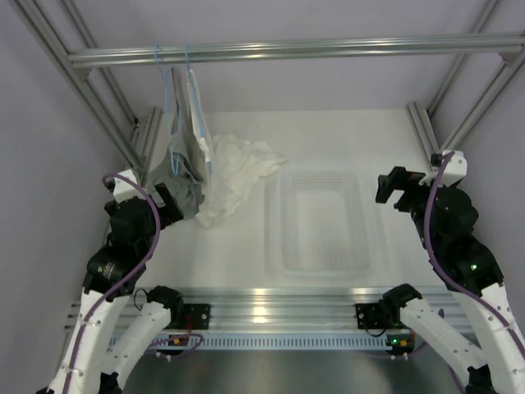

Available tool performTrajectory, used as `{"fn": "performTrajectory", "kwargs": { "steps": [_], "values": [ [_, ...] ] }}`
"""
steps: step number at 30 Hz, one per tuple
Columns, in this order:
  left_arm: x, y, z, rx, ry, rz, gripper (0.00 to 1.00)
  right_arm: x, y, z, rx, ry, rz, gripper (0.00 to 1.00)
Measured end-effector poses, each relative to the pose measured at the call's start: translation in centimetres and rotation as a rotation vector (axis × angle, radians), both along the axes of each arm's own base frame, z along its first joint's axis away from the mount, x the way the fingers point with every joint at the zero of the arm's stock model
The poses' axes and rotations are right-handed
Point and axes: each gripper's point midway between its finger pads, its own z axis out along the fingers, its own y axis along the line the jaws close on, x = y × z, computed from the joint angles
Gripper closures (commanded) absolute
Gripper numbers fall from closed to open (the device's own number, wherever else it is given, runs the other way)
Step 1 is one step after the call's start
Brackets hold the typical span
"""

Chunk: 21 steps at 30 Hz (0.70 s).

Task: Remove the tank top from the hanger

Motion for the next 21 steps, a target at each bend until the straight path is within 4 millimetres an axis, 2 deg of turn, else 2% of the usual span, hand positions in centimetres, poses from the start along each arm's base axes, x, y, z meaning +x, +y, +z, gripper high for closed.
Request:
{"fn": "performTrajectory", "kwargs": {
  "steps": [9, 12, 14, 18, 21],
  "values": [
    [-0.1, 0.2, 0.1, 0.002, -0.001, 0.012, 0.01, -0.1, 0.0, 0.1, 0.001, -0.002, 0.000, 0.01],
    [-0.2, 0.3, 1.0, -0.002, -0.017, 0.014, 0.01, -0.1, 0.0, 0.1, 0.001, -0.004, 0.001, 0.01],
    [-0.6, 0.3, 2.8, -0.013, -0.044, 0.007, 0.01, -0.2, 0.0, 0.1, 0.004, -0.006, 0.006, 0.01],
    [-1.2, -0.5, 9.0, -0.073, -0.176, -0.045, 0.01, -0.2, 0.2, 0.1, 0.005, -0.006, 0.014, 0.01],
    [-1.4, -1.8, 13.4, -0.104, -0.246, -0.132, 0.01, -0.2, 0.3, 0.1, 0.006, -0.005, 0.020, 0.01]
  ]
}}
